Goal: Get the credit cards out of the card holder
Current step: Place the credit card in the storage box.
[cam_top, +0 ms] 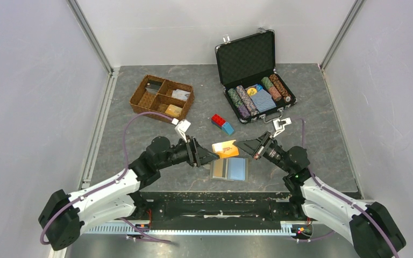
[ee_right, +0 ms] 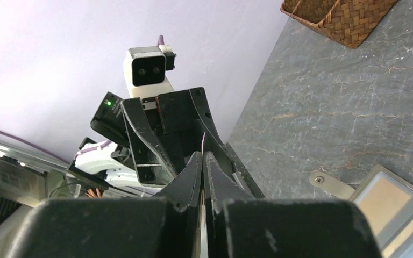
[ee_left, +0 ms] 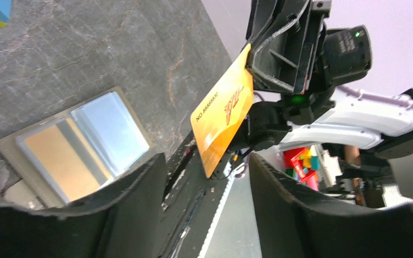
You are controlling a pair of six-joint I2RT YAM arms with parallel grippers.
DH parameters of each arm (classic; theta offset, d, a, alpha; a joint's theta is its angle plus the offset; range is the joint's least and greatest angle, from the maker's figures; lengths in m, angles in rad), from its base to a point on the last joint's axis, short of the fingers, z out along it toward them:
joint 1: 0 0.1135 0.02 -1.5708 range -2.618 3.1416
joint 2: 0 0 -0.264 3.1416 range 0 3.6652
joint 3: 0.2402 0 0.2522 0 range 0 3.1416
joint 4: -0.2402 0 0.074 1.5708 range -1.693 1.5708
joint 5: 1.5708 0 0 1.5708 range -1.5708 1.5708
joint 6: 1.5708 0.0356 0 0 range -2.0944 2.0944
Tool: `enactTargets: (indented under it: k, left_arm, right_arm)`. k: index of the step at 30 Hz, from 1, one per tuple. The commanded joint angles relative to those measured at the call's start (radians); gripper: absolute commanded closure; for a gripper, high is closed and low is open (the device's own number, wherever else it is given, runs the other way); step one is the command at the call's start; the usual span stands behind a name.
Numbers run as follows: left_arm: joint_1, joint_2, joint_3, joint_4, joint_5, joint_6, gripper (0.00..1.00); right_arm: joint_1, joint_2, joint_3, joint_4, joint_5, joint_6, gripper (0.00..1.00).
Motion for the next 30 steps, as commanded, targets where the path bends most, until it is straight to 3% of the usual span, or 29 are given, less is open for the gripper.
enactTargets:
  k: [1,8,12,15,21,24,30]
  left_arm:
    - [0.004,0.047,-0.006,0.201,0.037,-0.078,0.4]
    - [0.004,0.076,-0.021,0.282,0.03,-0.129,0.73]
    - [0.004,0.09,-0.026,0.296,0.031,-0.144,0.97]
    - [0.007,0.099,-0.013,0.267,0.028,-0.136,0.98]
    - [0.073,0.101,0.089,0.038,0.085,0.002,0.98]
    - [0.146,0.092,0.183,-0.136,0.128,0.087,0.98]
    - [0.306,0.133,0.408,-0.582,0.162,0.395,0.98]
  right_arm:
    - [-0.003,-0.003,-0.034,0.115,0.064,0.06,1.0]
    - [-0.001,-0.016,-0.076,0.117,0.097,0.075,1.0]
    - [-0.002,-0.012,-0.088,0.126,0.096,0.075,1.0]
    - [-0.002,-0.006,-0.094,0.133,0.087,0.071,0.99]
    - [-0.012,-0.026,-0.101,0.106,0.052,0.009,0.72]
    - [-0.025,-0.049,-0.093,0.067,0.012,-0.043,0.59]
    - [-0.028,-0.098,-0.059,-0.085,-0.045,-0.173,0.36]
